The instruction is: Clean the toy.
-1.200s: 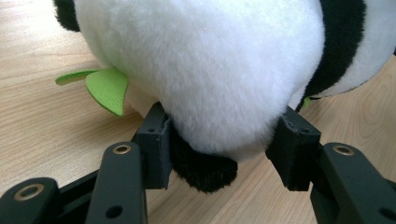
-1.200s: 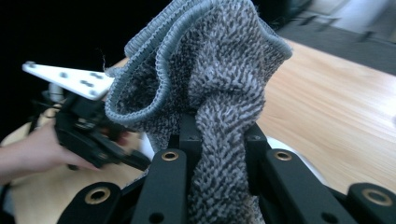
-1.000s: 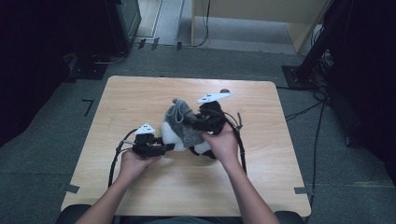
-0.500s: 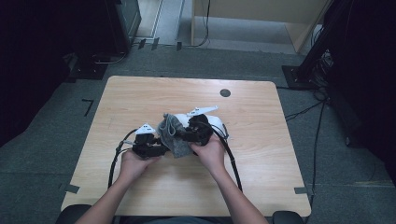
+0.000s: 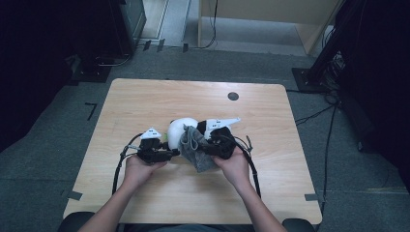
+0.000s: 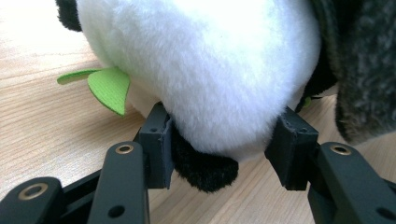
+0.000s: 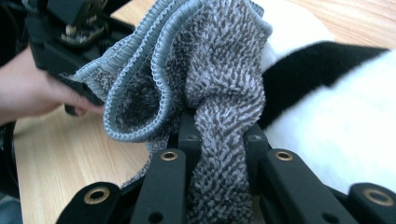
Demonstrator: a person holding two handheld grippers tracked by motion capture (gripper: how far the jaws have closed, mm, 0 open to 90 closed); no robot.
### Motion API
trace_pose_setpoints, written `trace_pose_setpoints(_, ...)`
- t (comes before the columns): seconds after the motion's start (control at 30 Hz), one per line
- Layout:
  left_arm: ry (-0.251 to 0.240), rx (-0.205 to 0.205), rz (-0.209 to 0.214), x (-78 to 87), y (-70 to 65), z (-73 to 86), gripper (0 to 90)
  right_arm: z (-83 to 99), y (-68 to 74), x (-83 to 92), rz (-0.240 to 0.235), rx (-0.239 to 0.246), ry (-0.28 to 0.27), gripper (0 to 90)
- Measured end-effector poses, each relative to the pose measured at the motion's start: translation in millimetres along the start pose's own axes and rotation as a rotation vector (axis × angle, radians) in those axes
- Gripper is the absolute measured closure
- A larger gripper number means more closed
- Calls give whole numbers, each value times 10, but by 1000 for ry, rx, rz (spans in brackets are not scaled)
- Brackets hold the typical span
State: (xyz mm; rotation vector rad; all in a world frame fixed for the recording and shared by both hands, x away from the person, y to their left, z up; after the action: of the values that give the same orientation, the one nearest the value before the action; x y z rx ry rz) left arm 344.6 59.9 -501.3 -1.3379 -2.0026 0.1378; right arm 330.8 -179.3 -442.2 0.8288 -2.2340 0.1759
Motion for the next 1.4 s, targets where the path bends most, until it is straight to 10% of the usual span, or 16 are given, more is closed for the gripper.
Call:
trace_pose_setpoints(0.33,5,-5,4,1,0,-3,487,140,-138,302,38,-5,3,763)
trace_pose_setpoints(0.73,7,-4,11,2,6,-2,488,326,-580,677,140,-129,-46,757)
trace_pose_setpoints(1.07,7,-2,13,-2,6,2,488,550,-838,426,148,-246,10,761)
trace_pose_setpoints(1.4,3,-4,15,-1,13,6,486,704,-906,213,144,-259,116,761)
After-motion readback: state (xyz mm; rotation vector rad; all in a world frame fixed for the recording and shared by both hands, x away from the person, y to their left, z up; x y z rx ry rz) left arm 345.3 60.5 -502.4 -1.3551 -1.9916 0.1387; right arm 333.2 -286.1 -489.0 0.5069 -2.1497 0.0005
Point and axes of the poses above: each handheld gripper's, and its own axes: x roughly backward along the jaws, z roughly out of its underside, y roughly to its left, the point moved 2 cm from there along -x, roughly forward along the jaws, and after that the axes turned 14 degrees about z, right-handed, at the moved point
